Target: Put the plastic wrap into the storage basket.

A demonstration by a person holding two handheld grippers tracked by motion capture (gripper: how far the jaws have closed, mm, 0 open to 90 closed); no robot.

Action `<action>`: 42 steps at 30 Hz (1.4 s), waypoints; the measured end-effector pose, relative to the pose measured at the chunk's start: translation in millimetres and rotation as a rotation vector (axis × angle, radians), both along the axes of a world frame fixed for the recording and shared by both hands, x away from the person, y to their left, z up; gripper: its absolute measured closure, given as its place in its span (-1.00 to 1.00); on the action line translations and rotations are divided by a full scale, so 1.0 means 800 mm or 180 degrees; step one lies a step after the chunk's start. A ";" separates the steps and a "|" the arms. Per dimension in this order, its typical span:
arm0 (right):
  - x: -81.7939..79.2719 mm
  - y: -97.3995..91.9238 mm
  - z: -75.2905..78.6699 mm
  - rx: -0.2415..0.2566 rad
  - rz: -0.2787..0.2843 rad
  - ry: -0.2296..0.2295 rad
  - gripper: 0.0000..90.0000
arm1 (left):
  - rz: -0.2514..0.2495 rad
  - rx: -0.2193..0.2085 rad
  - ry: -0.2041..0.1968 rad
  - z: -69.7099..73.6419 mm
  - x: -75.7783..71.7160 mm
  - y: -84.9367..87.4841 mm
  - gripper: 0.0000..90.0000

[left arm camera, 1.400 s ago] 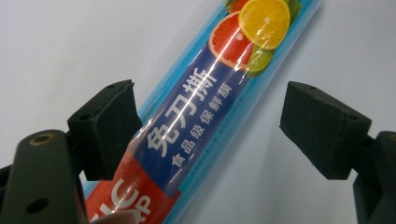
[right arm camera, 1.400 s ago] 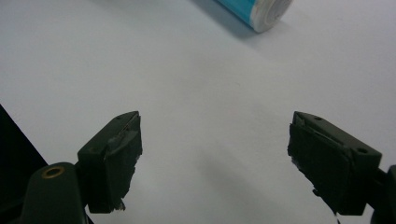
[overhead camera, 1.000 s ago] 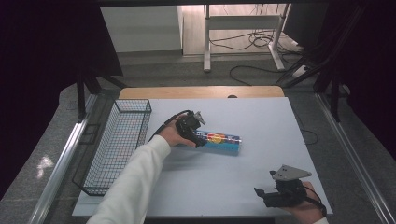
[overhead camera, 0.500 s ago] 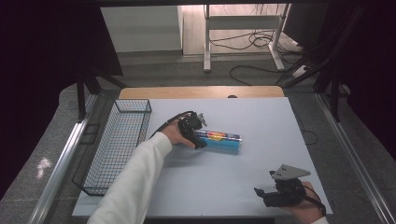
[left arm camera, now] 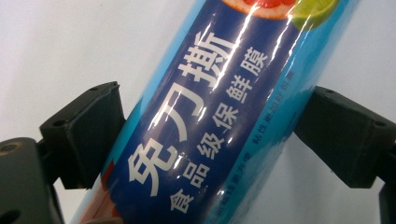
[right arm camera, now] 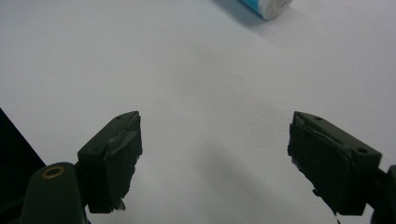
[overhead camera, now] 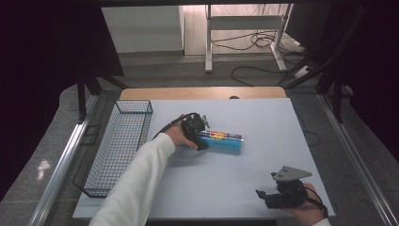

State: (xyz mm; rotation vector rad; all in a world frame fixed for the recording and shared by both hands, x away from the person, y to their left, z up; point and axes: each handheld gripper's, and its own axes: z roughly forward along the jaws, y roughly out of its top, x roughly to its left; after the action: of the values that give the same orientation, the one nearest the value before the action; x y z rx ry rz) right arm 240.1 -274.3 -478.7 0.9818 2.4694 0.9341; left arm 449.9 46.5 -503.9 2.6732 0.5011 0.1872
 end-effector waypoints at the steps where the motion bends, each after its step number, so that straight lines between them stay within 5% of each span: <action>1: 0.000 0.000 0.000 -0.0002 0.0002 -0.0003 -0.59 | -0.0021 0.0046 -0.0031 0.000 0.000 -0.001 -0.76; 5: 0.000 -0.001 0.000 0.0000 -0.0005 -0.0001 -0.59 | -0.0137 0.0349 -0.0083 0.005 -0.002 -0.009 -0.68; 11: 0.000 -0.003 0.000 0.0003 -0.0014 -0.0008 -0.59 | -0.0184 0.0363 -0.0100 0.005 -0.003 -0.008 -0.64; 15: 0.000 -0.003 0.001 0.0008 -0.0016 -0.0014 -0.59 | -0.0322 0.0543 -0.0123 0.009 -0.004 -0.015 -0.57; 30: 0.001 -0.005 0.001 0.0016 -0.0032 -0.0029 -0.59 | -0.0436 0.0556 -0.0094 0.013 -0.007 -0.014 -0.48; 42: 0.001 -0.007 0.002 0.0029 -0.0048 -0.0044 -0.59 | -0.0359 0.0314 0.0060 0.026 -0.005 -0.003 -0.35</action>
State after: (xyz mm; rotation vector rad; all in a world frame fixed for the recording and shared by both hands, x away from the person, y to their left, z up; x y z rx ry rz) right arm 241.0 -279.5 -477.0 0.9922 2.4450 0.9450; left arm 445.9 44.0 -483.4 2.7926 0.3540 0.1577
